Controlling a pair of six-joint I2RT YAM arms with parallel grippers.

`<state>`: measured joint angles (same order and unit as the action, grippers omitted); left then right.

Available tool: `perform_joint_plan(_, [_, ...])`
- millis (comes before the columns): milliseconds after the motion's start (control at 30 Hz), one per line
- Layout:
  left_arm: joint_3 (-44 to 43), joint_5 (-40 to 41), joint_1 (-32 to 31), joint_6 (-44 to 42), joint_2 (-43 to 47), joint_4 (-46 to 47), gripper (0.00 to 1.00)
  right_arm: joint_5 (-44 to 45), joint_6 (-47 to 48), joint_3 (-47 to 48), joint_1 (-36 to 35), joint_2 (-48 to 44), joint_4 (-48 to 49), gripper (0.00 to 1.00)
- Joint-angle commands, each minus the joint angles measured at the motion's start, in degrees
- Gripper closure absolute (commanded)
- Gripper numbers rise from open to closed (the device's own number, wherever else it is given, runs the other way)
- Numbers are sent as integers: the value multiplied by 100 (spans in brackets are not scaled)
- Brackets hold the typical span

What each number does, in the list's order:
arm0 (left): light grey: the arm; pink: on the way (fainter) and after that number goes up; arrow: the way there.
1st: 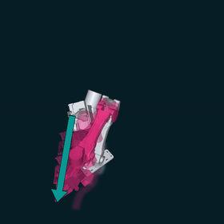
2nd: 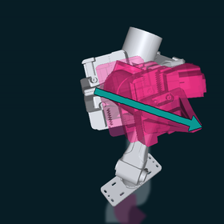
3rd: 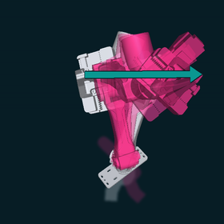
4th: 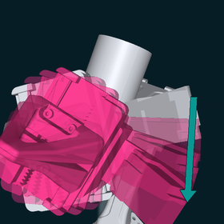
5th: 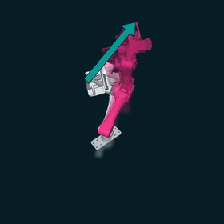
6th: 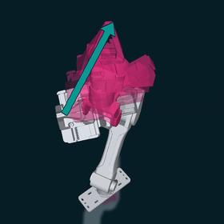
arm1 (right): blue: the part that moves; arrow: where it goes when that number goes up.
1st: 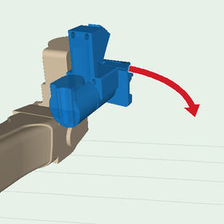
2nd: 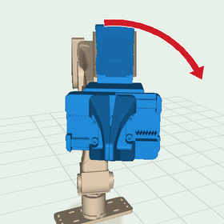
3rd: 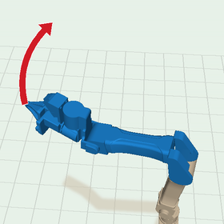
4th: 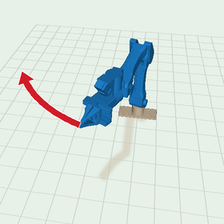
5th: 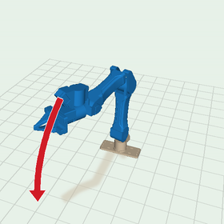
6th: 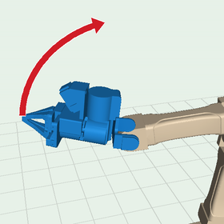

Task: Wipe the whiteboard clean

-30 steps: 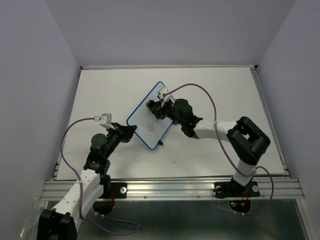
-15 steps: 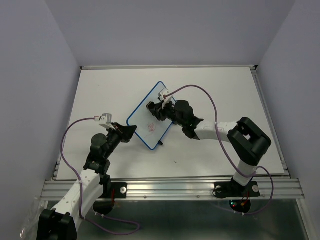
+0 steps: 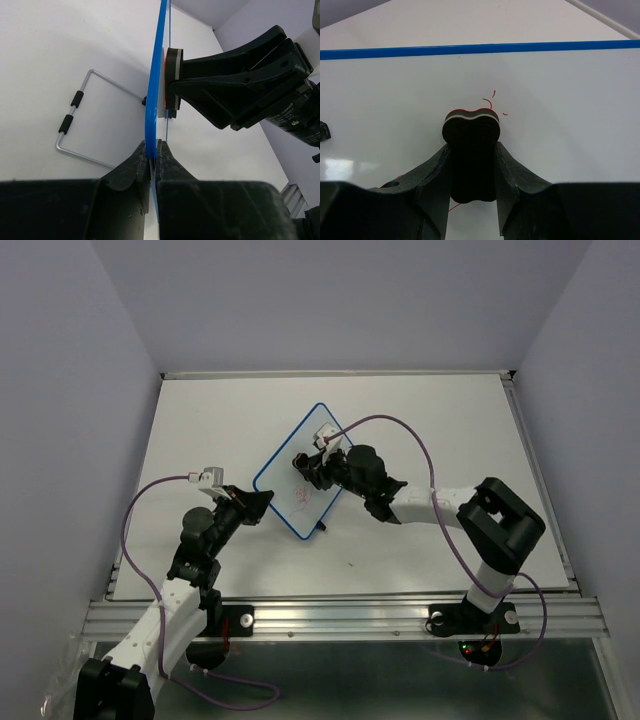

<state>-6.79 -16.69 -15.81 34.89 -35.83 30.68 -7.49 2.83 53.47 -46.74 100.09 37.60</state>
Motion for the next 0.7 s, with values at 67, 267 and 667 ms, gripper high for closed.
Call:
perform_joint_plan(67, [-77, -45, -80, -378, -29, -290, 100, 283, -71, 391, 24, 72, -728, 99])
perform_joint_plan(267, [-77, -54, -89, -378, -3, -299, 100, 345, 42, 980, 270, 256, -974, 99])
perform_joint_plan(667, [-86, -36, -97, -378, -55, -299, 100, 511, -72, 1701, 543, 555, -1246, 99])
